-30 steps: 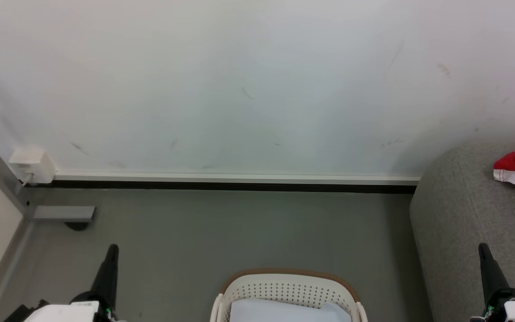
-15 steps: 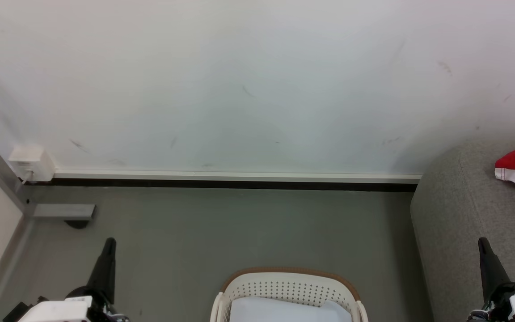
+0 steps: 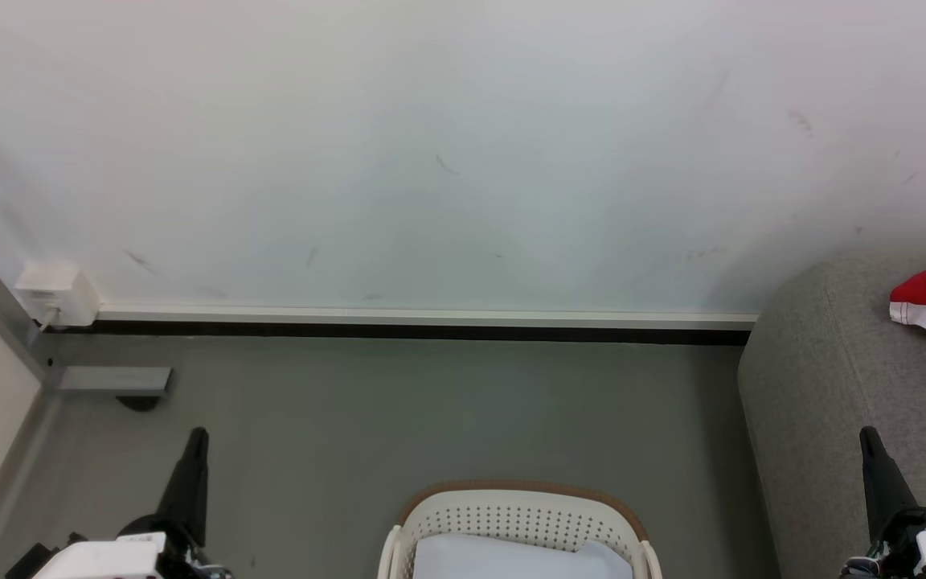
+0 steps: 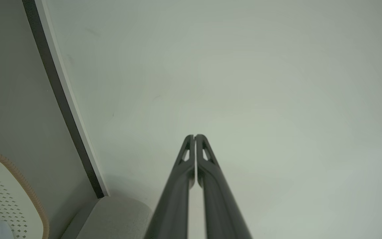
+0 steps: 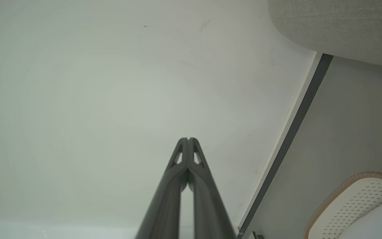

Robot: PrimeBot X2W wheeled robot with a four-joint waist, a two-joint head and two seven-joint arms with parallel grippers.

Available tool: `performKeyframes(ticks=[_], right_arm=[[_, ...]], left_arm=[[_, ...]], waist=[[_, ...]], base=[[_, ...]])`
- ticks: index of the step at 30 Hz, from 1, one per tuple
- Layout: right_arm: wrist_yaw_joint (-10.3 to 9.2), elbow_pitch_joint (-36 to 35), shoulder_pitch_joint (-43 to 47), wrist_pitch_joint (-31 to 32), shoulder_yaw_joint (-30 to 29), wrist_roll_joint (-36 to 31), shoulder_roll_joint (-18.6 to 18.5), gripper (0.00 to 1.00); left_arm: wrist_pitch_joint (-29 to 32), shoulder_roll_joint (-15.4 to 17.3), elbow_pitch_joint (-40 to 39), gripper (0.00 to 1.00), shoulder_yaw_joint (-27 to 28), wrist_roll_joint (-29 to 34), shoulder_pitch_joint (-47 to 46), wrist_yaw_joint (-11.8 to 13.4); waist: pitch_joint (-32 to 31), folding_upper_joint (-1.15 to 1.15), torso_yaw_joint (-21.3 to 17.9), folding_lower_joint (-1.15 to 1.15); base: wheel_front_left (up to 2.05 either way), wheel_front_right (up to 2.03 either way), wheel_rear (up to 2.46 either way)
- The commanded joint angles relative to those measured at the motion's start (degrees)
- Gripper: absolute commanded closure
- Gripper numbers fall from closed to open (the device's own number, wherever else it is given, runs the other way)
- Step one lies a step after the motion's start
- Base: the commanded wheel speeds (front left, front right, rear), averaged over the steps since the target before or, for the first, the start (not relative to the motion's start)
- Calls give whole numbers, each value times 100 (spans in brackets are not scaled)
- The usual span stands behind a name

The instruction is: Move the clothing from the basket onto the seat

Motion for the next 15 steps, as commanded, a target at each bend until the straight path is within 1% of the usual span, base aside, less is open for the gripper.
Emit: performKeyframes(ticks=[1, 15], right_arm=[[-14, 17, -76, 23, -20, 7, -46, 100], [-14, 17, -75, 23, -20, 7, -46, 100]], left_arm=[[27, 10, 7, 100, 16, -74, -48, -32], [25, 10, 6, 100, 14, -75, -48, -32]], waist=[[0, 0, 0, 0], [0, 0, 0, 0]], base=[[0, 0, 0], [0, 0, 0]])
